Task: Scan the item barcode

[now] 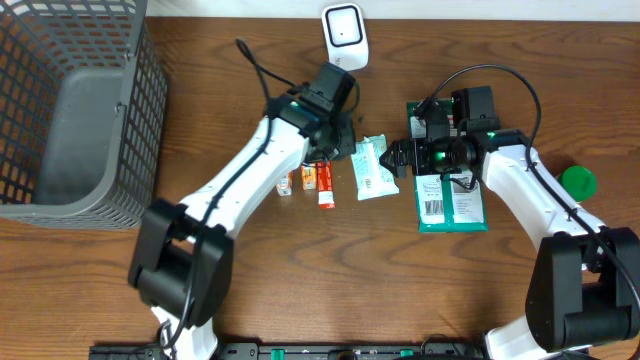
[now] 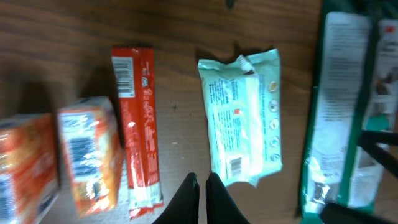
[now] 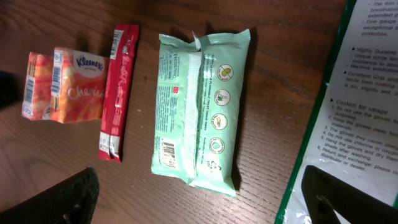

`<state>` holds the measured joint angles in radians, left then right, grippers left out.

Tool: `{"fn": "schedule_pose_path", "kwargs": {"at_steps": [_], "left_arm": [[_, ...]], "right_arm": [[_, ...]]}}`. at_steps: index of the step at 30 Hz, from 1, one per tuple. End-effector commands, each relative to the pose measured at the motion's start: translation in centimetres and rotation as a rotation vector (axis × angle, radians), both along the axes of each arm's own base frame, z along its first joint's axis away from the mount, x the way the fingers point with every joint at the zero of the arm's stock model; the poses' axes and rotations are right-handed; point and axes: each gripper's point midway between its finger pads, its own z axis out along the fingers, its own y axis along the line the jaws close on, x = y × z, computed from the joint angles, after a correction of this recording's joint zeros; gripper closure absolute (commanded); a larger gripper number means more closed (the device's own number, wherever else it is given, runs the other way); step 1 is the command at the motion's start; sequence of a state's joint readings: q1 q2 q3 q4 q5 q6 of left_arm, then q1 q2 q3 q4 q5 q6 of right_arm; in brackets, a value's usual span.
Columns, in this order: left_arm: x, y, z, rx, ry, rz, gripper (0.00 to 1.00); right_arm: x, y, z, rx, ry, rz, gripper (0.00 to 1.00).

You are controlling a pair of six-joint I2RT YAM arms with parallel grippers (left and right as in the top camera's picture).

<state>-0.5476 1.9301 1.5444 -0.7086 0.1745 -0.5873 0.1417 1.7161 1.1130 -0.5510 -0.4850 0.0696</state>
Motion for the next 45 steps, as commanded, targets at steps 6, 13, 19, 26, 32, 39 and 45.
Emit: {"fn": "schedule_pose_path", "kwargs": {"at_steps": [6, 13, 19, 26, 32, 39, 45], "left_arm": [[1.9, -1.9, -3.9, -0.010, -0.006, 0.013, 0.91], [3.8, -3.1, -6.5, -0.034, -0.044, 0.013, 0.91], [3.7, -3.3, -8.2, -0.025, -0.023, -0.001, 0.91], [0.8, -6.6, -8.2, -0.051, -0.016, -0.211, 0.90], [-1.3, -7.9, -8.5, -0.008, -0.009, -0.308, 0.89], [0.1, -6.3, -7.4, 0.022, -0.049, -0.262, 0.89], [1.7, -4.9, -3.4, -0.013, -0.111, -0.213, 0.86]], "right_arm": [[0.7, 0.2, -0.7, 0.026, -0.003, 0.030, 0.01], [0.7, 0.7, -0.8, 0.107, -0.014, 0.092, 0.01], [1.0, 0.0, -1.3, 0.099, -0.021, 0.093, 0.01], [1.3, -0.1, -2.3, 0.099, -0.019, 0.104, 0.01], [1.2, 0.0, -2.2, 0.107, -0.020, 0.113, 0.01], [1.3, -0.5, -2.1, 0.124, -0.017, 0.101, 0.01], [1.0, -0.1, -2.1, 0.154, -0.008, 0.109, 0.03]]}}
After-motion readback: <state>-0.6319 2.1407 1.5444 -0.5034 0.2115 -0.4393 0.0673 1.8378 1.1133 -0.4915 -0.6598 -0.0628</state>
